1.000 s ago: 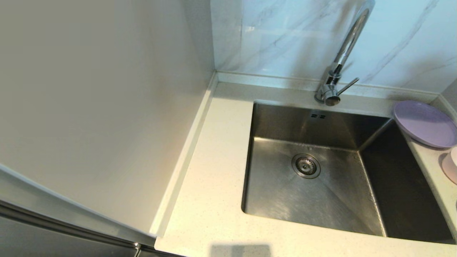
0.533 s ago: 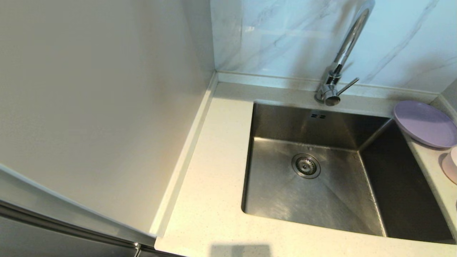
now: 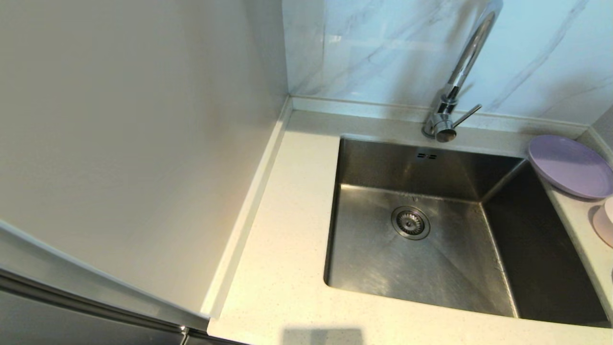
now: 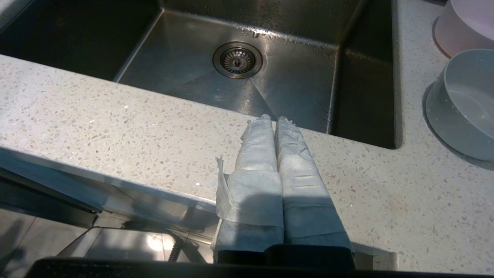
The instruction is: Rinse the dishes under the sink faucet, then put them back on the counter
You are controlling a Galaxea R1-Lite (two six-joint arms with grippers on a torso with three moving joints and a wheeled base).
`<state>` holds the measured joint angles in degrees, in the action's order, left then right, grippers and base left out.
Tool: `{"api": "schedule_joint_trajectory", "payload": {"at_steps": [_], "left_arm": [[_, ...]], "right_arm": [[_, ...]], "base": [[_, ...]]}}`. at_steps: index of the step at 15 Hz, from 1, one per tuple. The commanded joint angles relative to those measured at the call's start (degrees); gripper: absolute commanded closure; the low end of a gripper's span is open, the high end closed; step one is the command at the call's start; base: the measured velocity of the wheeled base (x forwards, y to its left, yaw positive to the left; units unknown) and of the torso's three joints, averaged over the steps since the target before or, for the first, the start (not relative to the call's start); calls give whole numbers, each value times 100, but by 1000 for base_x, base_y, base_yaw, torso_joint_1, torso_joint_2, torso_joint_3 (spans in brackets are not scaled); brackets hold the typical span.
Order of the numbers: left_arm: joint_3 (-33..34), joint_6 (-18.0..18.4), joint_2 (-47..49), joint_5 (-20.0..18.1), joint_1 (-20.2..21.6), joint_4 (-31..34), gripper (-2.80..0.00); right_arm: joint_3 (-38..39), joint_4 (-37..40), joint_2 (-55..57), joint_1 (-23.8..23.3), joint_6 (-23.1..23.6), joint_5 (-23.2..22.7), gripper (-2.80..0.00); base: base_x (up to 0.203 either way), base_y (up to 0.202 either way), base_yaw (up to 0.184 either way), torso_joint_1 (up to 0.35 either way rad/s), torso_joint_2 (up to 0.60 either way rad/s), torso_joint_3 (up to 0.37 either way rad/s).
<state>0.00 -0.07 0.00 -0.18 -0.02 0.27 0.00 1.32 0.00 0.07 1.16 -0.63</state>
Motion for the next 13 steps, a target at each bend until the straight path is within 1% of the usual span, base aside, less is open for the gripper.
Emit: {"api": "schedule_joint_trajectory", "payload": {"at_steps": [1, 13], "left_arm": [[0, -1, 0, 0, 2, 0, 0], [0, -1, 0, 0, 2, 0, 0]], "right_arm": [[53, 0, 18, 1, 7, -6, 0], [53, 0, 9, 1, -2, 2, 0]], "base": [[0, 0, 0, 0, 0, 0], [0, 0, 0, 0, 0, 0]]}}
